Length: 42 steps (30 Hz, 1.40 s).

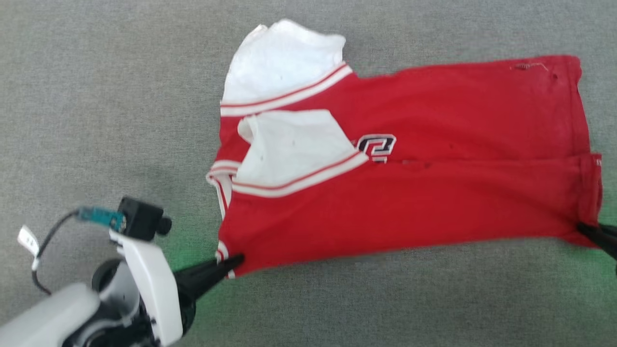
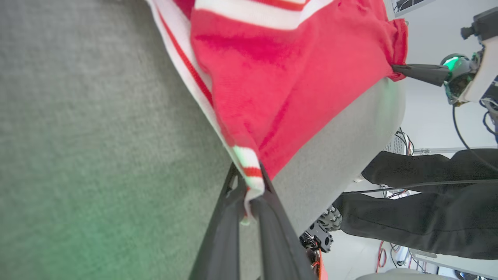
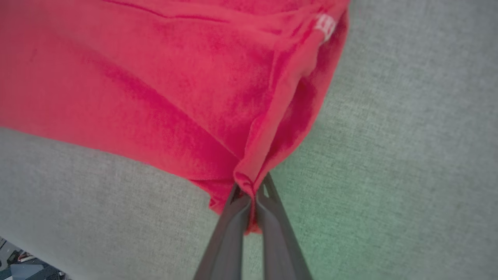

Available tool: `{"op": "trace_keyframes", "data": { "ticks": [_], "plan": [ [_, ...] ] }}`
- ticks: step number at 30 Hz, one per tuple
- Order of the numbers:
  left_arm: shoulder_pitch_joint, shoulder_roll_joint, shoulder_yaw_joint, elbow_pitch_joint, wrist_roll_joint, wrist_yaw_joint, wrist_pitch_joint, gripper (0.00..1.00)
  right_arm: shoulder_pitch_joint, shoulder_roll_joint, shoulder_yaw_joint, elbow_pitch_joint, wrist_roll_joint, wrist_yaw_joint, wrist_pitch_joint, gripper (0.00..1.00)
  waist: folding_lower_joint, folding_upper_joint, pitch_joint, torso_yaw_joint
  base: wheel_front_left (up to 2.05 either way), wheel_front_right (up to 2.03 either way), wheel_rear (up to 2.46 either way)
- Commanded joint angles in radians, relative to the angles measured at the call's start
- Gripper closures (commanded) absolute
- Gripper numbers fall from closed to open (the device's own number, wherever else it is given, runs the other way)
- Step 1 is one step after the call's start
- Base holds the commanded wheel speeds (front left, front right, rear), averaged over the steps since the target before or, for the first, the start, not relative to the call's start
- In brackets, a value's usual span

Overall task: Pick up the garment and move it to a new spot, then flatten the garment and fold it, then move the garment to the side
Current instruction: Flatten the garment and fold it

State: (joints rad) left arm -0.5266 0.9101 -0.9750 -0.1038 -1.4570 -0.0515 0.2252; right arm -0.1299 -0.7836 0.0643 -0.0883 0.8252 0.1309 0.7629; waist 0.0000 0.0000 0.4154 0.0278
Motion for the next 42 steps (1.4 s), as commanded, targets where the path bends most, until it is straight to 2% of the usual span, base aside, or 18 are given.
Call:
{"op": "trace_keyframes", "data": {
  "ticks": [1,5,11,12,13,14,15,16,17,20,25,29,30,32,37,39,42],
  "plan": [
    [0.026,0.011,-0.002,-0.015,-0.002,0.007,-0.015,1.0,0.026,-0.002,-0.016,-0.008,0.005,0.0,0.003,1.0,0.0,0.0,-0.001,0.002,0.0,0.0,0.0],
    [0.066,0.018,-0.006,-0.038,-0.001,0.018,-0.048,1.0,0.076,0.012,-0.061,-0.036,0.005,0.0,0.002,1.0,0.0,0.0,-0.003,0.004,0.0,0.0,0.0],
    [0.08,-0.004,-0.001,-0.019,-0.005,0.022,-0.074,1.0,0.085,0.051,-0.084,-0.056,-0.019,0.0,-0.02,1.0,0.0,0.0,-0.01,-0.003,0.0,0.0,0.0],
    [0.082,-0.005,-0.001,-0.016,-0.004,0.022,-0.076,1.0,0.084,0.057,-0.086,-0.056,-0.024,0.0,-0.024,0.93,0.0,0.0,-0.012,-0.004,0.0,0.0,0.0],
    [0.082,-0.004,0.0,-0.014,0.001,0.022,-0.078,1.0,0.085,0.064,-0.089,-0.057,-0.031,0.0,-0.03,0.76,0.0,0.0,-0.014,-0.006,0.0,0.0,0.0],
    [0.081,-0.002,0.003,-0.012,0.008,0.024,-0.087,0.72,0.084,0.072,-0.095,-0.055,-0.038,0.0,-0.04,0.55,0.0,0.0,-0.016,-0.008,0.0,0.0,0.0],
    [0.079,0.001,0.009,-0.009,0.009,0.027,-0.095,0.51,0.082,0.083,-0.102,-0.052,-0.045,0.0,-0.05,0.03,0.0,0.0,-0.018,-0.01,0.0,0.0,0.0],
    [0.078,0.007,0.014,-0.009,0.014,0.029,-0.106,0.16,0.081,0.092,-0.109,-0.05,-0.051,0.0,-0.059,0.0,0.0,0.0,-0.02,-0.013,0.0,0.0,0.0],
    [0.078,0.013,0.023,-0.009,0.018,0.032,-0.12,0.0,0.079,0.102,-0.119,-0.051,-0.058,0.0,-0.072,0.0,0.0,0.0,-0.023,-0.016,0.0,0.0,0.0],
    [0.08,0.038,0.055,-0.018,0.009,0.042,-0.16,0.0,0.069,0.138,-0.145,-0.056,-0.088,0.0,-0.134,0.0,0.0,0.0,-0.03,-0.027,0.0,0.0,0.0],
    [0.043,0.097,0.133,-0.015,0.038,0.082,-0.243,0.0,0.045,0.188,-0.144,-0.091,-0.172,0.0,-0.317,0.0,0.0,0.0,-0.028,-0.058,0.0,0.0,0.0],
    [-0.015,0.098,0.197,0.061,0.077,0.113,-0.323,0.0,-0.01,0.252,-0.112,-0.075,-0.266,0.0,-0.526,0.0,0.0,0.0,-0.013,-0.102,0.0,0.0,0.0],
    [-0.056,0.073,0.214,0.12,0.095,0.111,-0.348,0.0,-0.041,0.302,-0.079,-0.047,-0.304,0.0,-0.627,0.0,0.0,0.0,-0.004,-0.128,0.0,0.0,0.0],
    [-0.102,0.058,0.228,0.192,0.121,0.109,-0.365,0.0,-0.075,0.34,-0.05,-0.019,-0.337,0.0,-0.719,0.0,0.0,0.0,0.006,-0.157,0.0,0.0,0.0],
    [-0.237,0.015,0.245,0.362,0.157,0.079,-0.345,0.0,-0.139,0.413,0.021,0.045,-0.399,0.0,-0.916,0.0,0.0,0.0,0.038,-0.236,0.0,0.0,0.0],
    [-0.266,0.008,0.243,0.389,0.158,0.068,-0.324,0.0,-0.149,0.423,0.03,0.055,-0.406,0.0,-0.94,0.0,0.0,0.0,0.045,-0.25,0.0,0.0,0.0],
    [-0.356,0.006,0.219,0.471,0.178,0.048,-0.221,0.0,-0.162,0.44,0.056,0.085,-0.414,0.0,-0.97,0.0,0.0,0.0,0.066,-0.288,0.0,0.0,0.0]
  ]
}}
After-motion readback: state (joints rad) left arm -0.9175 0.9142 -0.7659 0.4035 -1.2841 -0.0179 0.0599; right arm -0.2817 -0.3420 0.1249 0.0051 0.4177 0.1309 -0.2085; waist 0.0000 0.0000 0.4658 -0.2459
